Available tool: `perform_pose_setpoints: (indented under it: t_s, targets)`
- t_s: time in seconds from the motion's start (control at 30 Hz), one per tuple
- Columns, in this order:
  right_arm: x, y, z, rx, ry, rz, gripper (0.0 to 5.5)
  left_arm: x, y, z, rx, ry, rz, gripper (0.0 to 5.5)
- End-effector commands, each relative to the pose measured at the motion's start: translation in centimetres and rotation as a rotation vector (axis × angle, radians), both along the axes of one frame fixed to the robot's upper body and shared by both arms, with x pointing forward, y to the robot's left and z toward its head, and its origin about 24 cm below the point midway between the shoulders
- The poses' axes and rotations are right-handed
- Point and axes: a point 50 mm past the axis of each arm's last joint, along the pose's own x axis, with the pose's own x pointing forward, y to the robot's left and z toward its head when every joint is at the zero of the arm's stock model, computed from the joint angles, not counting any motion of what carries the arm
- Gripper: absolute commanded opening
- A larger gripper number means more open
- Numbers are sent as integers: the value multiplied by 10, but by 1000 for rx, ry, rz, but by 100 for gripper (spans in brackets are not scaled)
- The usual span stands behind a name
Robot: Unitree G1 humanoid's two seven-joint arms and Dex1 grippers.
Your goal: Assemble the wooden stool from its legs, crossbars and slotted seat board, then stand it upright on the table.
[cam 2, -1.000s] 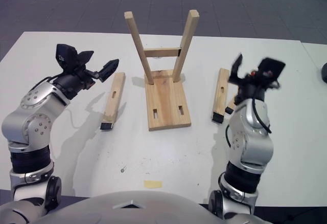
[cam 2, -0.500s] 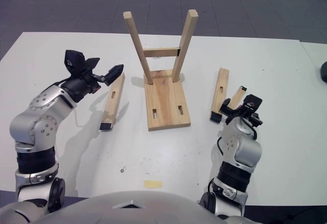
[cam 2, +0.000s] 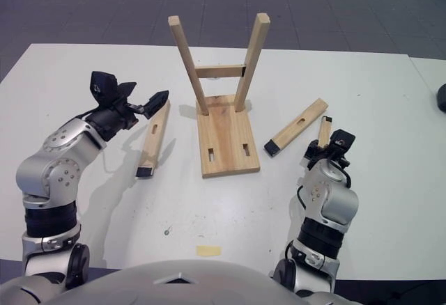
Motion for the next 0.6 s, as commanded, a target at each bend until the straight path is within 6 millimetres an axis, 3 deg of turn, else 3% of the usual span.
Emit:
perform_pose_setpoints:
  t_s: [0.03, 0.3, 0.43, 0.53, 0.6]
  targets:
    - [-13, 1, -24, 51, 110, 15, 266, 3, -4, -1, 23, -2, -5, 540]
    - [-10, 7, -27, 85, 108, 61, 135, 5, -11, -1, 38, -4, -19, 540]
    - [-6, 9, -22, 67, 65, 76, 130, 5, -13, 0, 23, -8, -20, 540]
    - [11, 9, 8, -23, -128, 85, 130, 10, -10, 11, -25, -59, 21, 540]
    - [25, 8, 44, -147, -336, 98, 130, 13, -7, 27, -94, -111, 47, 540]
